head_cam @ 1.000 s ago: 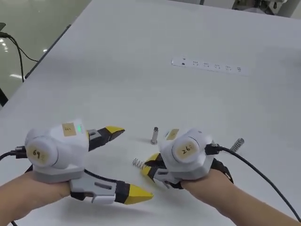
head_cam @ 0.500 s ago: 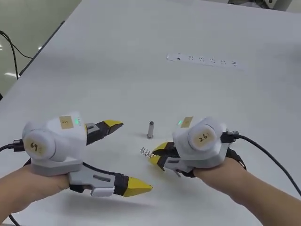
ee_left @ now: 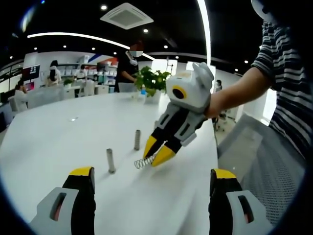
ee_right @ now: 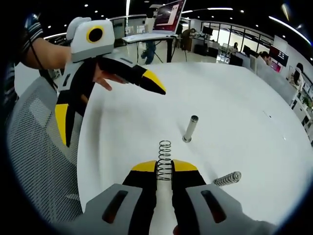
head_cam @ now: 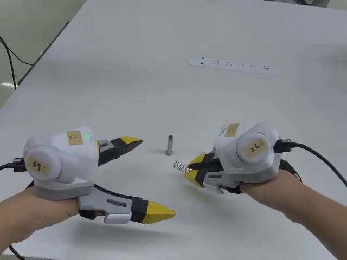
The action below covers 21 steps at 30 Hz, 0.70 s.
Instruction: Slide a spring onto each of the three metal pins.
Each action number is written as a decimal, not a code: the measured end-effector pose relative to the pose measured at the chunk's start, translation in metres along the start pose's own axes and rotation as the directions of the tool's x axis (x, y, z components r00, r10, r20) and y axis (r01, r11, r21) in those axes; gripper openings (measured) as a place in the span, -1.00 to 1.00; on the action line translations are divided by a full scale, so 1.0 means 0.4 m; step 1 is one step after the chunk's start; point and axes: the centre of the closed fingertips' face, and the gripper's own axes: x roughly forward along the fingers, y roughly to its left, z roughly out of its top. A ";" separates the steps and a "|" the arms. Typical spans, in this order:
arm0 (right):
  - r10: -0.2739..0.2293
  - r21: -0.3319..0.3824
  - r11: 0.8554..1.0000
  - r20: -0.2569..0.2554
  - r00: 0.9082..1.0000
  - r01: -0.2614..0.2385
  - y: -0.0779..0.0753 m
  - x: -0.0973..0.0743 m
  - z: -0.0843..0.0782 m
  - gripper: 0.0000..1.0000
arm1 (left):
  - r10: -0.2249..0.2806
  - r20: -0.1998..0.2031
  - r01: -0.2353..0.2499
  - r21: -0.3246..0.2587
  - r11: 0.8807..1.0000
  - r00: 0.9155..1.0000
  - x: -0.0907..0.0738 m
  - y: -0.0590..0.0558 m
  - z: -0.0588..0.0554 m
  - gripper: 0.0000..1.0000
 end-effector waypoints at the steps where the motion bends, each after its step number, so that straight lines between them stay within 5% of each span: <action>1: -0.001 -0.001 1.000 -0.001 1.000 0.001 -0.002 -0.006 -0.003 -0.85 | -0.003 -0.001 0.003 -0.001 1.000 1.000 0.002 -0.001 0.000 0.90; 21: 0.068 -0.150 0.986 0.003 0.998 -0.067 -0.012 -0.093 -0.021 -0.85 | -0.063 -0.006 0.062 -0.016 0.998 0.998 0.029 -0.022 0.008 0.77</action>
